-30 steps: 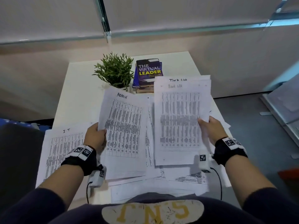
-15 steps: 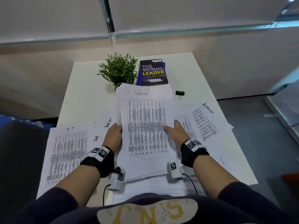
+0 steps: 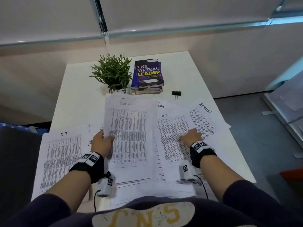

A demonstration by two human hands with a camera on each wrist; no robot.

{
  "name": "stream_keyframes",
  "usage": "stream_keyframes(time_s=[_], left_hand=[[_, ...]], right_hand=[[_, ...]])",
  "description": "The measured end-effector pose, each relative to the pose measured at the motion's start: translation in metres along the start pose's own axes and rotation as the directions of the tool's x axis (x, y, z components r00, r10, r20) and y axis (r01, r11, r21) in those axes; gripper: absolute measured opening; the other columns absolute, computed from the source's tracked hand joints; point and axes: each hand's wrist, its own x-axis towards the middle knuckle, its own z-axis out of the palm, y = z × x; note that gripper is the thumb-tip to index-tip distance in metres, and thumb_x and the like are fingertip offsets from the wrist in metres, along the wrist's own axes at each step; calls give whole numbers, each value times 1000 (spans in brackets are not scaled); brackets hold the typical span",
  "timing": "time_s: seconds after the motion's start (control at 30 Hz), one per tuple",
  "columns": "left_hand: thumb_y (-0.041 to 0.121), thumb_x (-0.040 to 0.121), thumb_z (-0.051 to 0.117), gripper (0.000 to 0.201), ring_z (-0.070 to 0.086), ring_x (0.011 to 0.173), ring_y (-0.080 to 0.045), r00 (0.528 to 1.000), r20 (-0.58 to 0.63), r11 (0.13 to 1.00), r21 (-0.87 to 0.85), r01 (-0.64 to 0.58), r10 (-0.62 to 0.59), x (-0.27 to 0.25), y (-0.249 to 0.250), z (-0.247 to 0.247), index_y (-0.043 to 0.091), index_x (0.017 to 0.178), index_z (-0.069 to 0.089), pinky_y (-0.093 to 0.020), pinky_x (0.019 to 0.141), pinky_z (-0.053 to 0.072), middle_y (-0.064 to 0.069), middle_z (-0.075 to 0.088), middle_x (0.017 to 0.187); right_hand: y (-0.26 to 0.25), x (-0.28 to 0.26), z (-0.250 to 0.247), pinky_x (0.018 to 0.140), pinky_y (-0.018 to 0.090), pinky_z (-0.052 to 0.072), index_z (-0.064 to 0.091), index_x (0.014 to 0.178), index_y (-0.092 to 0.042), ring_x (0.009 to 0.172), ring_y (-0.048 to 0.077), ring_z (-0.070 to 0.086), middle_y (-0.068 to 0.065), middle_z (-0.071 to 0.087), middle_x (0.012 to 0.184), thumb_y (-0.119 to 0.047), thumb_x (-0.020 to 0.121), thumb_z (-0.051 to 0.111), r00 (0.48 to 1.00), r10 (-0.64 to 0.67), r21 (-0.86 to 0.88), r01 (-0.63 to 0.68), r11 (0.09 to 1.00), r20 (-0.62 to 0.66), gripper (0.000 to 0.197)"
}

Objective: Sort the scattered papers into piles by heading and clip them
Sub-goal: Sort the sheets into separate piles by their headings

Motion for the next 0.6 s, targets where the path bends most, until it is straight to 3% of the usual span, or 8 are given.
stream_keyframes(time_s=[0.1,0.23,0.3,0.33,0.4,0.43,0.5,0.6], left_hand=[[11,94,61,12,47,55,-22,998,-47,999,-12,46,-46,10,-10,-8,4,104,61,-33,55,46,-11,51,66],[11,95,61,12,47,58,-21,995,-69,998,-22,65,-67,15,-18,-12,8,106,61,-31,56,46,-11,53,72],[10,95,61,12,47,60,-21,995,-78,998,-17,58,-59,16,-22,-14,8,106,60,-30,55,45,-12,54,77],[10,95,61,12,47,61,-21,995,-81,998,-17,59,-61,17,-24,-14,8,106,60,-31,55,45,-13,54,78],[10,94,62,11,47,60,-22,994,-84,998,-19,66,-67,20,-27,-16,8,105,60,-31,54,45,-12,53,76],[10,94,62,10,46,60,-22,994,-80,997,-17,72,-73,21,-29,-16,7,104,60,-32,54,45,-12,51,74],[12,94,62,10,46,59,-23,995,-63,997,-8,77,-77,24,-32,-16,7,102,59,-32,53,44,-11,49,70],[12,94,62,9,46,58,-23,996,-45,997,-9,75,-75,26,-33,-13,6,99,58,-31,52,43,-11,48,68]], right_hand=[[17,16,-7,107,47,36,19,147,-4,138,37,29,22,24,149,-39,75,78,989,111,-160,-127,979,-101,99],[29,31,-1,109,48,34,15,148,-2,138,38,31,20,32,149,-38,76,79,989,124,-145,-134,980,-76,103],[30,35,0,103,48,43,22,146,-2,130,38,43,21,46,140,-23,81,75,994,85,-33,-88,996,-61,87],[30,35,1,96,46,49,33,140,-3,120,37,53,19,55,128,-16,84,71,996,36,6,-36,999,-76,69],[32,32,2,76,38,56,54,113,-6,93,32,63,10,62,94,-8,86,63,989,-74,37,80,996,-124,28],[32,28,3,67,34,54,56,99,-8,81,29,62,6,59,82,-5,86,61,982,-124,49,131,990,-140,14],[32,23,3,57,27,48,54,87,-9,69,24,56,5,55,74,1,83,58,971,-175,96,192,977,-165,11],[32,16,0,51,21,44,58,89,-8,60,18,53,4,57,74,-1,82,64,966,-215,238,244,940,-142,11]])
